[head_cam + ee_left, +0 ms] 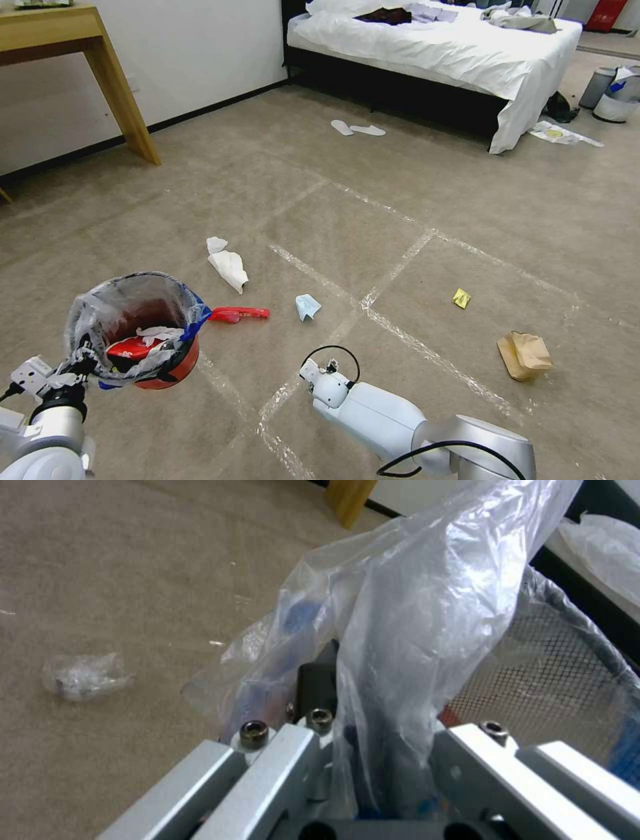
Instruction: Pick up the trash bin and place the garbage on the floor into it.
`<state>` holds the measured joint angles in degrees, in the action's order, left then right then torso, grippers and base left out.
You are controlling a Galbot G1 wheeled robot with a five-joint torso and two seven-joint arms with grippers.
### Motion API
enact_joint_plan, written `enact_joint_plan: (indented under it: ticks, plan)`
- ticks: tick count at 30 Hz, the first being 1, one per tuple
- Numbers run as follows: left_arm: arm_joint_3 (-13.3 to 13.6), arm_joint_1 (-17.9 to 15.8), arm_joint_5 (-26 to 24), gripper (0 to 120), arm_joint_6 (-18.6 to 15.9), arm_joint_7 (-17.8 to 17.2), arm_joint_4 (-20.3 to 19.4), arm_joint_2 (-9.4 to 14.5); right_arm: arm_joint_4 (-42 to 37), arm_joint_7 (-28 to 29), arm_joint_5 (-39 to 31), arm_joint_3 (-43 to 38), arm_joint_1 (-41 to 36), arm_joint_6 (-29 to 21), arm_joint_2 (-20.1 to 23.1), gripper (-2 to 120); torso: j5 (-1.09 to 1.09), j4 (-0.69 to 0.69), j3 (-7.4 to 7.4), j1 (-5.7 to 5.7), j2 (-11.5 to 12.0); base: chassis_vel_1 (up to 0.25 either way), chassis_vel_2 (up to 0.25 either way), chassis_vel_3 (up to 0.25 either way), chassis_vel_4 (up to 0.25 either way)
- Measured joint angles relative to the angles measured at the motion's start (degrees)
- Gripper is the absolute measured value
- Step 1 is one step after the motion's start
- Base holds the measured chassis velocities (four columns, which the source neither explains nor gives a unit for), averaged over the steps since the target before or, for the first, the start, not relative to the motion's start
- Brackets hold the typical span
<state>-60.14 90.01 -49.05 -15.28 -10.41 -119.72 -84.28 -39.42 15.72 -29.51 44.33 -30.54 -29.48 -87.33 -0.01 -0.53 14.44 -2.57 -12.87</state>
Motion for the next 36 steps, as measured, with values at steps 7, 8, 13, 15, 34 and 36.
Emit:
enact_joint_plan:
  ticks: [7,8,13,15,34,36]
  plan:
    - [0.0,0.1,0.2,3,0.1,0.0,-0.1,-0.1,-2.3,0.1,-3.0,-1.1,0.4,-4.0,0.3,80,0.01,0.01,0.01,-0.01,0.0,0.0,0.0,0.0,0.0]
    - [0.0,0.1,0.2,3,0.1,0.0,-0.1,-0.1,-2.3,0.1,-3.0,-1.1,0.4,-4.0,0.3,80,0.01,0.01,0.01,-0.01,0.0,0.0,0.0,0.0,0.0]
    - [0.0,0.1,0.3,3,0.2,0.0,-0.1,-0.2,-2.7,0.5,-3.7,-1.8,1.0,-5.3,0.2,80,0.0,0.0,0.01,0.0,0.0,0.0,0.0,0.0,0.0]
    - [0.1,0.2,0.4,3,0.2,0.1,-0.1,-0.2,-2.4,0.5,-3.8,-2.1,1.3,-5.8,-0.1,80,0.01,0.0,0.01,0.0,0.0,0.0,0.0,0.0,0.0]
    - [-0.1,0.6,0.6,3,0.5,0.4,-0.3,-0.5,4.0,-0.8,-3.5,-6.8,2.5,-8.3,-4.8,80,0.0,0.01,0.01,0.0,0.0,0.0,0.0,0.0,0.0]
    - [-0.1,0.6,0.6,3,0.6,0.4,-0.2,-0.5,4.3,-0.9,-3.3,-7.1,2.6,-8.2,-4.9,80,0.0,-0.01,0.01,0.0,0.0,0.0,0.0,0.0,0.0]
